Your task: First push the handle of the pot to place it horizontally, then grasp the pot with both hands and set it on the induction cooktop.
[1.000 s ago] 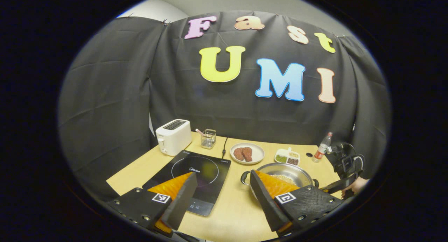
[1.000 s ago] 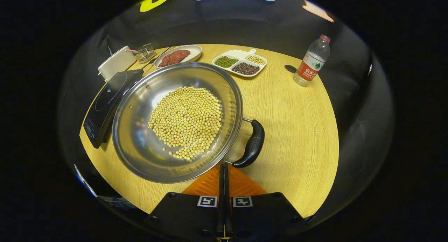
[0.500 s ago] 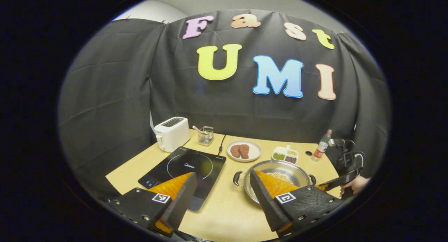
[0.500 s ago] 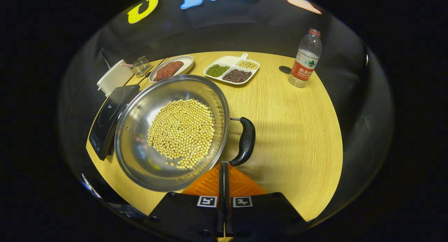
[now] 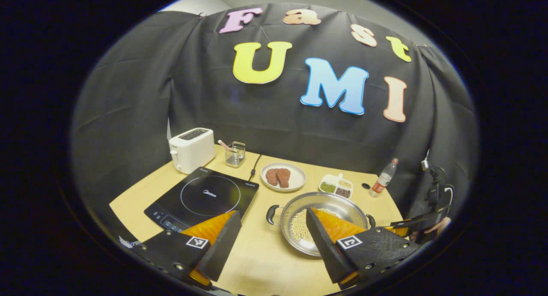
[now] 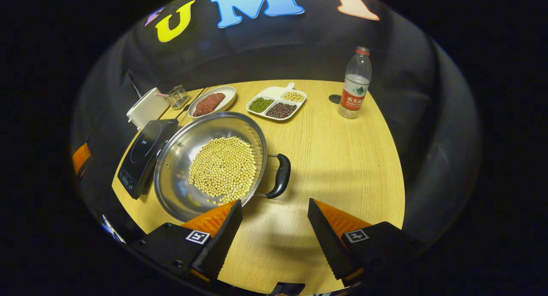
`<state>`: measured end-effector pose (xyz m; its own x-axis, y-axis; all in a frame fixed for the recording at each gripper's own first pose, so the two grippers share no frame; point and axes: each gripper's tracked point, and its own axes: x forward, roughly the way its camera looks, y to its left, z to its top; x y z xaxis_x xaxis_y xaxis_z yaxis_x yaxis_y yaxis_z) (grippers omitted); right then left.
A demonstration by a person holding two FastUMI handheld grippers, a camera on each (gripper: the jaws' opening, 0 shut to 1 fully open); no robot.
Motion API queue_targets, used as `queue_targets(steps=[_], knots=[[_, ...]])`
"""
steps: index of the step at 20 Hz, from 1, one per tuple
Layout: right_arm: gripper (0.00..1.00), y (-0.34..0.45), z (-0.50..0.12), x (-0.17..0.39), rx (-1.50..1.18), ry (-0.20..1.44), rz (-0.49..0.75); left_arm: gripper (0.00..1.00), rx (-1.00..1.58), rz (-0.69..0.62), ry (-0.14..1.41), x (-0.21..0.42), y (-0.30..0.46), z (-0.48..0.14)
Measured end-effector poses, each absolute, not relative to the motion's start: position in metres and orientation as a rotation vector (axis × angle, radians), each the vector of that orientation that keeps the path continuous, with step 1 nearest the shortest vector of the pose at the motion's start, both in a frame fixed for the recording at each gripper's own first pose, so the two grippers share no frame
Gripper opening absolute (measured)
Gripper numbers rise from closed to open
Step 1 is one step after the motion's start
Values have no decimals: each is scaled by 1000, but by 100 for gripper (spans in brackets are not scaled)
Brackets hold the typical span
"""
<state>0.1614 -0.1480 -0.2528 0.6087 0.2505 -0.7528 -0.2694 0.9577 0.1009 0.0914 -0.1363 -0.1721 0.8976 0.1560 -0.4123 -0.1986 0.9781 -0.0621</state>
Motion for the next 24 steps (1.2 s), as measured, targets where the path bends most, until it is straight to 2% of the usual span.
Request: queue_targets(steps=[1,6,7,8,11,12,13,14,15,16,24], knots=[[98,-147,-245,164,-7,847,280,93,-95,159,439,101,-133,-179],[98,-128,-217,190,149,805,211,93,-58,-18,529,152,-123,-209],[93,-127,-217,197,163,799,194,92,-54,-67,548,162,-127,-216],[98,-127,-218,204,175,797,178,92,-38,-101,569,170,-127,-225],[98,-127,-229,220,205,812,138,92,-11,-188,637,194,-129,-256],[93,-129,-234,227,205,811,132,93,-27,-204,660,201,-132,-270],[98,-128,-238,231,204,813,133,93,-46,-204,685,209,-131,-284],[93,-128,-243,235,199,817,134,92,-67,-205,706,217,-131,-297],[93,-128,-250,238,188,822,136,92,-81,-209,728,224,-131,-309],[98,-128,-256,239,174,828,144,93,-83,-210,748,231,-130,-322],[98,-102,-308,236,99,891,240,92,-164,-197,837,250,-127,-385]])
